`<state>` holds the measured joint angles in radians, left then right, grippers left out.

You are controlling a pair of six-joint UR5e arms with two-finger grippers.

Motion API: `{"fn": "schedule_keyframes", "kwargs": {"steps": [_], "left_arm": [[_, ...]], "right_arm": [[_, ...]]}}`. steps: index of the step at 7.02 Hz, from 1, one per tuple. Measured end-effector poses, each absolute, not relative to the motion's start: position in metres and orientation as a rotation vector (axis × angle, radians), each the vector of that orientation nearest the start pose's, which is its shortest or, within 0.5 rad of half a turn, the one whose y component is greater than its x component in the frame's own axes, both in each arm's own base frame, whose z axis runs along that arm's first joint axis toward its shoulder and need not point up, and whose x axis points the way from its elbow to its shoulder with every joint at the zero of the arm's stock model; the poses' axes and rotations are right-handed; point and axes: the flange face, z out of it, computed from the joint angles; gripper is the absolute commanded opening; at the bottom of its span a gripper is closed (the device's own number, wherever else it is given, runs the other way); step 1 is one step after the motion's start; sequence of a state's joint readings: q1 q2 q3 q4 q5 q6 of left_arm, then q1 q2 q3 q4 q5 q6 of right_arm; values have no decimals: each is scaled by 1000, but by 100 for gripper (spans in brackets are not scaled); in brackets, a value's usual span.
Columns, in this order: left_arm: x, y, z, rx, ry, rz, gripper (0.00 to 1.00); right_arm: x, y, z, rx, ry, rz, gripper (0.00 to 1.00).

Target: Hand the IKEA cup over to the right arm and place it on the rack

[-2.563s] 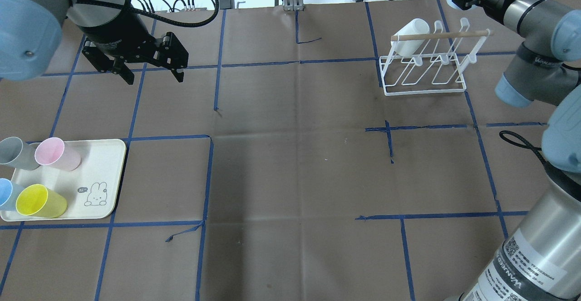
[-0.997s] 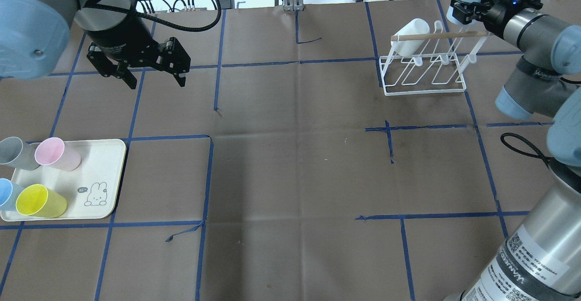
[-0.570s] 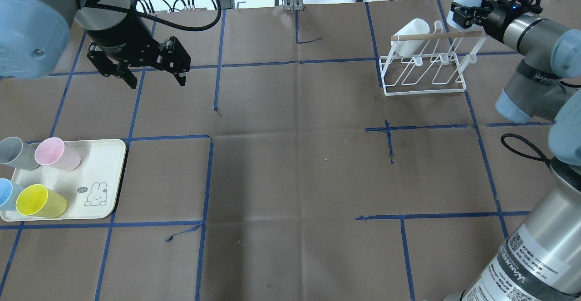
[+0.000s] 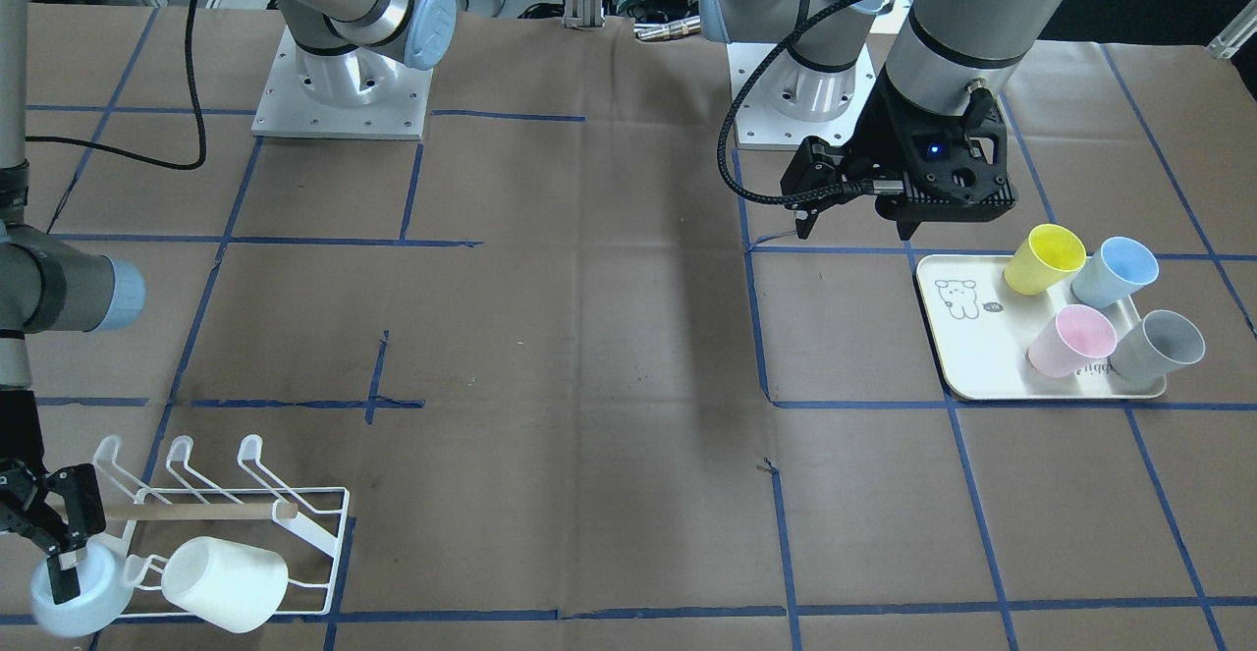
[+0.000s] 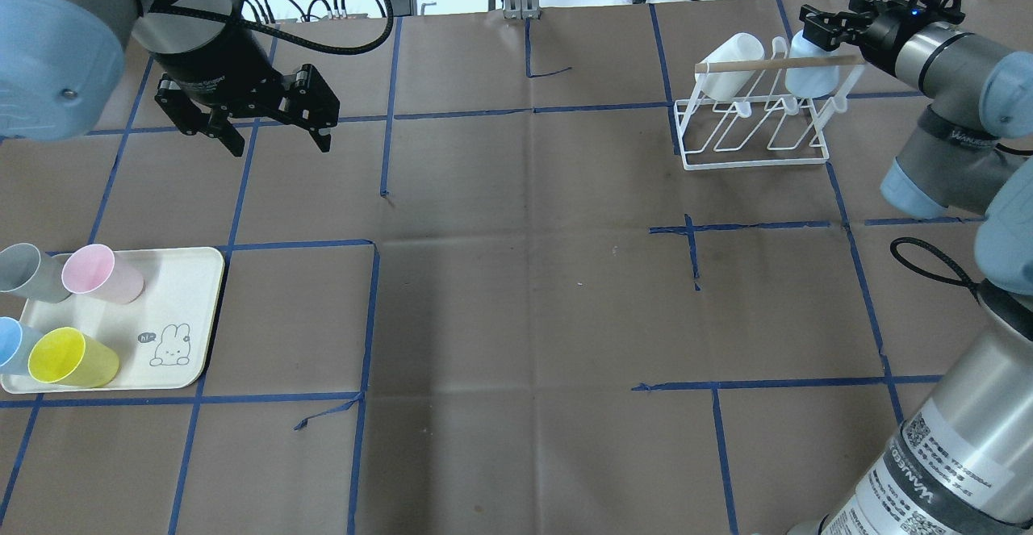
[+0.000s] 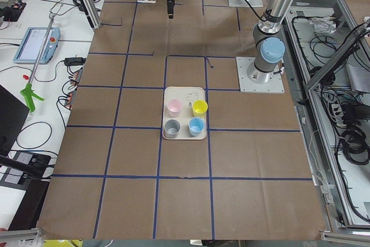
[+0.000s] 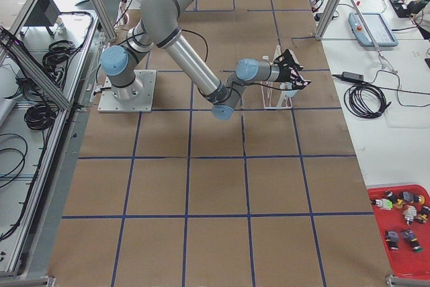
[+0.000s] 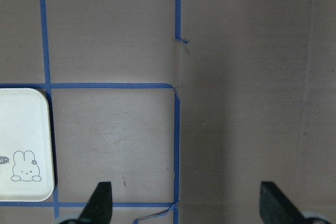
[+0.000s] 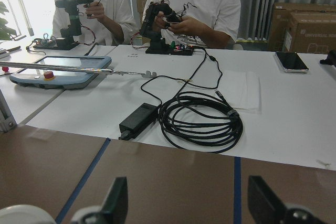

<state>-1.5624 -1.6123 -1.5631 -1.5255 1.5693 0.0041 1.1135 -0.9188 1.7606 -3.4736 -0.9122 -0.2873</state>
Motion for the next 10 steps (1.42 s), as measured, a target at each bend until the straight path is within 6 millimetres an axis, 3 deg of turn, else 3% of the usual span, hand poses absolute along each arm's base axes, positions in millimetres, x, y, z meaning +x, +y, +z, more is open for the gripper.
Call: {"fn": "schedule_keyframes", "kwargs": {"steps": [2,4,7,8,10], "left_arm": [[-129,-512,476,-6,3143,-20,100],[-129,-512,476,-7,3143,-21,100],[-129,-512,476,-7,3143,-24,100],[-129,-512,476,-7,3143,-23,100],[-129,-512,476,-7,3143,-23,100]], "right_arm": [[-107,-658,259,-278,2467,-1636,99],[-108,-658,278,-278,2466,-1658,100],[-99,-649,352,-207,2570,-1516,100],[-89,-641,377,-170,2641,-1449,100],[-45,-627,408,-137,2797,-1263,100]]}}
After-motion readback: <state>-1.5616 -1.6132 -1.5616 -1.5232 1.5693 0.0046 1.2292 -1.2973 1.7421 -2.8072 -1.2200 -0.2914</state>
